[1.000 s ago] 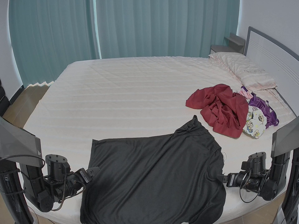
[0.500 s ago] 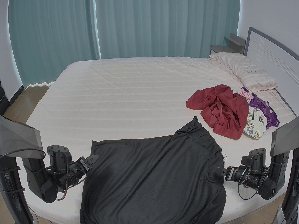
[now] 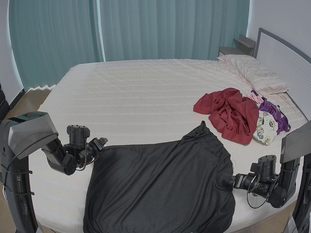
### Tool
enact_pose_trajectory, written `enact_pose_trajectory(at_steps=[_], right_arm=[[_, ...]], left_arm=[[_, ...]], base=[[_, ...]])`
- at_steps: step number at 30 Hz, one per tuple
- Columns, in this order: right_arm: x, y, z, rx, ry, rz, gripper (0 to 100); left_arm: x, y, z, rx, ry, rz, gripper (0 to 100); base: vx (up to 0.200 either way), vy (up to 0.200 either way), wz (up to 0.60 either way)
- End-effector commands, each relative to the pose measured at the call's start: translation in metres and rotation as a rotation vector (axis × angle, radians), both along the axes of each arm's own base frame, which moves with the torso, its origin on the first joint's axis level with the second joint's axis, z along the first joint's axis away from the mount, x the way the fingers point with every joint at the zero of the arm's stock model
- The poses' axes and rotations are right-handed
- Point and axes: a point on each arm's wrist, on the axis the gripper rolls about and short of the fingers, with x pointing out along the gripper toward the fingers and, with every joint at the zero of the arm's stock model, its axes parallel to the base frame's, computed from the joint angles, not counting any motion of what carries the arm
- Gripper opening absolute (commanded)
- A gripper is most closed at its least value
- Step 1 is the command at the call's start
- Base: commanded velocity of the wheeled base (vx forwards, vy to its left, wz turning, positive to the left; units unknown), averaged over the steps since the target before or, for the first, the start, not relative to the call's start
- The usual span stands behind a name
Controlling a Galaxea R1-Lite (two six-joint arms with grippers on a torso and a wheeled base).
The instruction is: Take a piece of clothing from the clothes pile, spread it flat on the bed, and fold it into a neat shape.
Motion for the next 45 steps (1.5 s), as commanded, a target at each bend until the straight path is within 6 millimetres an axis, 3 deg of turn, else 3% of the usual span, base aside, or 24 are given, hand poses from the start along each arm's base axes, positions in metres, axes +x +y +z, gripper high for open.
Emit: enact_pose_trajectory(at_steps=[1, 8, 9, 16, 25, 26, 27, 28, 31, 39, 45], right_arm=[[0.001, 0.003, -0.002, 0.005, 0.002, 0.007, 100], [0.012, 0.008, -0.009, 0.026, -0.049, 0.009, 100], [0.014, 0.009, -0.011, 0.027, -0.052, 0.01, 100], [0.034, 0.014, 0.003, 0.071, -0.157, -0.004, 100], [0.115, 0.037, 0.044, 0.159, -0.275, -0.041, 100], [0.115, 0.037, 0.044, 0.159, -0.275, -0.041, 100], [0.133, 0.048, 0.052, 0.189, -0.258, -0.045, 100], [0.133, 0.048, 0.052, 0.189, -0.258, -0.045, 100], [0.171, 0.07, 0.064, 0.268, -0.183, -0.116, 100], [0.226, 0.085, 0.05, 0.215, -0.109, -0.22, 100], [0.246, 0.074, 0.035, 0.139, -0.093, -0.227, 100]], left_arm=[[0.035, 0.007, -0.05, 0.081, 0.074, 0.039, 100], [0.052, 0.007, -0.062, 0.085, 0.051, 0.045, 100], [0.052, 0.007, -0.062, 0.087, 0.048, 0.046, 0], [0.057, 0.012, -0.059, 0.093, 0.025, 0.071, 0], [0.06, 0.022, -0.049, 0.051, -0.047, 0.143, 0], [0.06, 0.022, -0.049, 0.051, -0.047, 0.143, 0], [0.061, 0.027, -0.046, 0.041, -0.08, 0.176, 0], [0.061, 0.027, -0.046, 0.041, -0.08, 0.176, 0], [0.053, 0.038, -0.037, 0.025, -0.087, 0.199, 0], [0.053, 0.046, -0.03, -0.01, -0.104, 0.235, 0], [0.052, 0.046, -0.034, -0.008, -0.093, 0.236, 0]], base=[[0.0, 0.0, 0.0], [0.0, 0.0, 0.0], [0.0, 0.0, 0.0], [0.0, 0.0, 0.0], [0.0, 0.0, 0.0], [0.0, 0.0, 0.0], [0.0, 0.0, 0.0], [0.0, 0.0, 0.0], [0.0, 0.0, 0.0], [0.0, 0.0, 0.0], [0.0, 0.0, 0.0]])
